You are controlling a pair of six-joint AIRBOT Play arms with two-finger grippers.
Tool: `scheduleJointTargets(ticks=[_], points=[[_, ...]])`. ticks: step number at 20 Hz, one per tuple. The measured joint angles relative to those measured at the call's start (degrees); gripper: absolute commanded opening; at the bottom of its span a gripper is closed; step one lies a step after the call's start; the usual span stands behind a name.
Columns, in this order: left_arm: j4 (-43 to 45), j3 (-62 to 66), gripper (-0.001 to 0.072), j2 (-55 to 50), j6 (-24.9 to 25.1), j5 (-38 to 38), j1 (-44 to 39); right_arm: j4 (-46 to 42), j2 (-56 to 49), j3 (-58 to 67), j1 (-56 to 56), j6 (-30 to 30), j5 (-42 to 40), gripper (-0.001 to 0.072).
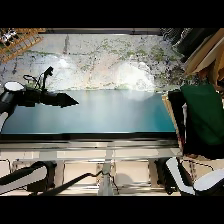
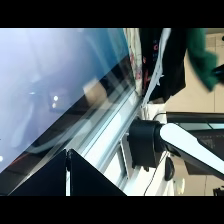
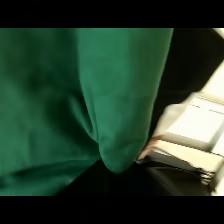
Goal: Fold the clothes and pants, and hang the long-sleeved shirts on hangers.
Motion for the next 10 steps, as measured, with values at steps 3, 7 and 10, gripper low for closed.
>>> scheduleJointTargets(ticks=[3,7,10], points=[[0.07,0.0,0.0005,0.0,0.02,0.02,0.0,-3.17,-1.95,-5.05,-0.15,-4.35,-1.64,0.0691],[6.29,1.73,0.0004,0.5,-1.64,-0.04,0.46,-3.69,-6.75,1.33,-0.22,-9.99,1.25,0.0689],[21.09,7.98,0.0005,2.71,-9.22,-0.15,0.85,9.51,-9.29,10.32,0.79,-11.67,-0.92,0.0688]])
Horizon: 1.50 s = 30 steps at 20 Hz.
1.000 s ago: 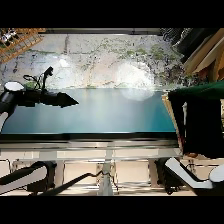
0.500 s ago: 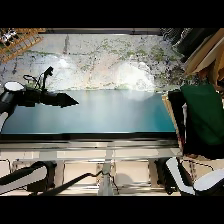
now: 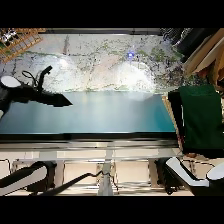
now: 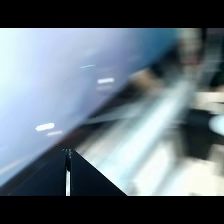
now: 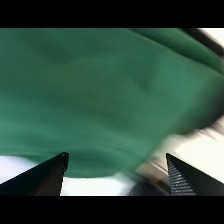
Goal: Fold the clothes and pants, and hang the long-sleeved shirts on hangers.
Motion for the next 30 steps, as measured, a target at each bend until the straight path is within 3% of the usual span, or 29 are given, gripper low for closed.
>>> scheduleJointTargets(ticks=[2,3,6,7,8,9,12,15,19,23,30], points=[[12.5,5.07,0.0006,2.58,-5.68,0.37,0.17,11.23,-0.74,3.48,3.43,-1.2,-5.07,0.0686],[18.99,7.39,0.0006,4.37,-8.35,1.57,0.2,15.74,-1.01,4.37,6.58,-2.16,-7.65,0.0628],[33.33,11.13,0.0006,9.79,-14.38,7.96,0.31,19.8,-1.44,3.48,19.63,-5.09,-15.21,0.0335],[36.04,11.69,0.0005,11.23,-15.61,9.84,0.33,19.19,-1.53,2.05,25.03,-5.86,-18.21,0.0206],[38.64,12.13,0.0006,12.46,-16.61,11.47,0.35,17.77,-1.55,0.35,30.1,-6.34,-21.35,0.003],[39.76,12.44,0.0005,13.4,-17.18,12.59,0.33,15.96,-1.62,-1.77,35.39,-6.71,-25.09,0.0014],[42.36,12.92,0.0005,14.82,-18.45,14.84,0.28,10.64,-1.68,-7.82,47.76,-7.82,-37.66,0.0033],[43.63,13.09,0.0006,15.21,-19.06,15.76,0.28,7.48,-1.66,-11.32,54.71,-8.81,-53.09,0.0229],[44.28,13.14,0.0005,15.41,-19.3,16.31,0.28,5.81,-1.57,-12.85,57.77,-9.25,-72.48,0.0224],[44.48,13.14,0.0005,15.43,-19.45,16.52,0.28,5.35,-1.55,-13.27,58.62,-9.27,-86.55,0.0224],[44.59,13.14,0.0006,15.43,-19.45,16.55,0.28,4.96,-1.55,-13.4,58.9,-9.27,-96.35,0.0224]])
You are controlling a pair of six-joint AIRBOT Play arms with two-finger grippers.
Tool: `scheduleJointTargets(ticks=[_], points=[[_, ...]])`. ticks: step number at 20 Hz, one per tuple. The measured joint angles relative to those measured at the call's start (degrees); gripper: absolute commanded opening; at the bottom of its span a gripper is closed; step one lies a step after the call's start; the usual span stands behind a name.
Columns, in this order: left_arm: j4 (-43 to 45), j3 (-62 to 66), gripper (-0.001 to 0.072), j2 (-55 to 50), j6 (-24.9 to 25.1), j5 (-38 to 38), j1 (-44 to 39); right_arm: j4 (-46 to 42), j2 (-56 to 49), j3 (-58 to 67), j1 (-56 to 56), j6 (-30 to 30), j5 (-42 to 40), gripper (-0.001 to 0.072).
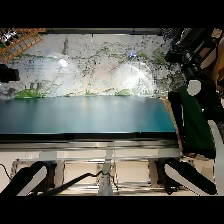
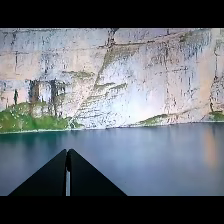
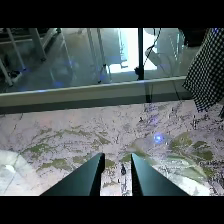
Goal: Fold the clothes and pants, and hang the long-sleeved shirts on hangers.
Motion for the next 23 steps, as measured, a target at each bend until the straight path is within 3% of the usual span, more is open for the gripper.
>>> scheduleJointTargets(ticks=[23], points=[[0.02,0.0,0.0006,0.0,0.0,0.02,0.0,0.0,0.0,-0.02,0.0,-0.04,-1.84,0.0224]])
